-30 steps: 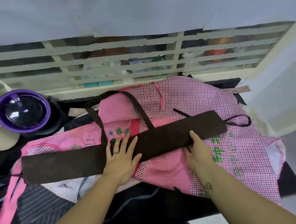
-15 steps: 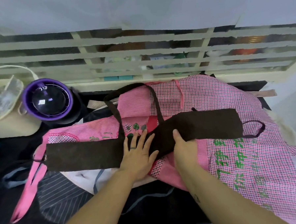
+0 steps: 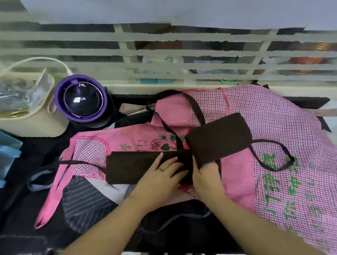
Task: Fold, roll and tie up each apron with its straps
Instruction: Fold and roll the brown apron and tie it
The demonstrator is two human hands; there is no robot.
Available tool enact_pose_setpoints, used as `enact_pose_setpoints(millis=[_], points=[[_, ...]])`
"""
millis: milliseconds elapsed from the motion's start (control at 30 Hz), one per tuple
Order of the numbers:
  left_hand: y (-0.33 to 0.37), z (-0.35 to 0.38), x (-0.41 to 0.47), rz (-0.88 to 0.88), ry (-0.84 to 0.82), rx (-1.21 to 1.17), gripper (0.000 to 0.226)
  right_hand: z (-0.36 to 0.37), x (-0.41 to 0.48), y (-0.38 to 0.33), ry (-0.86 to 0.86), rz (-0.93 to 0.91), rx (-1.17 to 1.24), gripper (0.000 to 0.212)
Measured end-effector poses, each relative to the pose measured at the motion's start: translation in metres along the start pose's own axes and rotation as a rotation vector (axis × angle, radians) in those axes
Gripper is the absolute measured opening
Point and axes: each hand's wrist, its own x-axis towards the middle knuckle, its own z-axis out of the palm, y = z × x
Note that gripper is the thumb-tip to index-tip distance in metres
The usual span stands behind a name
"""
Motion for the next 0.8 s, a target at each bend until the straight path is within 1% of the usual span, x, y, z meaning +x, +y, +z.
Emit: enact_pose_setpoints(millis=[33, 67, 100, 133, 167, 200, 233, 267, 300, 333, 367, 433, 500, 567, 633, 700, 800], points=[[-0.016, 0.001, -0.016, -0.009, 0.039, 0.061, 0.043, 0.004, -0.001, 0.001, -0.022, -0.012, -0.074, 0.069], [-0.031, 0.001, -0.028, -0.026, 0.040, 0.106, 0.047, 0.006, -0.002, -0.001, -0.065, -0.011, -0.154, 0.066], [-0.043, 0.000, -0.038, -0.038, 0.054, 0.136, 0.050, 0.013, -0.002, 0.004, -0.066, -0.079, -0.304, 0.041], [-0.056, -0.002, -0.049, -0.068, 0.011, 0.147, 0.052, 0.020, 0.002, 0.010, -0.034, -0.179, -0.538, 0.024], [-0.064, -0.005, -0.051, -0.087, -0.032, 0.139, 0.052, 0.023, 0.006, 0.019, -0.068, -0.231, -0.655, 0.031], [-0.070, -0.010, -0.051, -0.120, -0.087, 0.115, 0.054, 0.023, 0.005, 0.020, -0.154, -0.234, -0.789, 0.045], [-0.074, -0.013, -0.051, -0.161, -0.134, 0.081, 0.063, 0.024, 0.003, 0.020, -0.167, -0.268, -0.903, 0.052], [-0.078, -0.018, -0.051, -0.217, -0.183, 0.019, 0.078, 0.024, 0.004, 0.015, -0.217, -0.284, -0.983, 0.055], [-0.083, -0.018, -0.050, -0.268, -0.168, -0.043, 0.091, 0.025, 0.007, 0.011, -0.240, -0.299, -1.025, 0.058], [-0.089, -0.019, -0.051, -0.329, -0.162, -0.114, 0.098, 0.025, 0.007, 0.011, -0.280, -0.312, -1.077, 0.059], [-0.094, -0.018, -0.052, -0.368, -0.124, -0.158, 0.097, 0.025, 0.008, 0.011, -0.327, -0.309, -1.109, 0.060], [-0.102, -0.016, -0.057, -0.427, -0.055, -0.188, 0.077, 0.025, 0.007, 0.009, -0.343, -0.326, -1.165, 0.052], [-0.107, -0.014, -0.063, -0.510, 0.037, -0.265, 0.052, 0.022, 0.006, 0.010, -0.296, -0.469, -1.236, 0.039], [-0.106, -0.013, -0.067, -0.598, 0.099, -0.343, 0.037, 0.020, 0.011, 0.013, -0.291, -0.634, -1.258, 0.026], [-0.105, -0.012, -0.067, -0.649, 0.128, -0.416, 0.027, 0.018, 0.015, 0.013, -0.289, -0.816, -1.285, 0.033], [-0.104, -0.013, -0.065, -0.691, 0.156, -0.520, 0.017, 0.015, 0.021, 0.014, -0.323, -0.955, -1.288, 0.036], [-0.105, -0.020, -0.060, -0.750, 0.186, -0.649, 0.009, 0.007, 0.025, 0.013, -0.406, -1.094, -1.268, 0.040]])
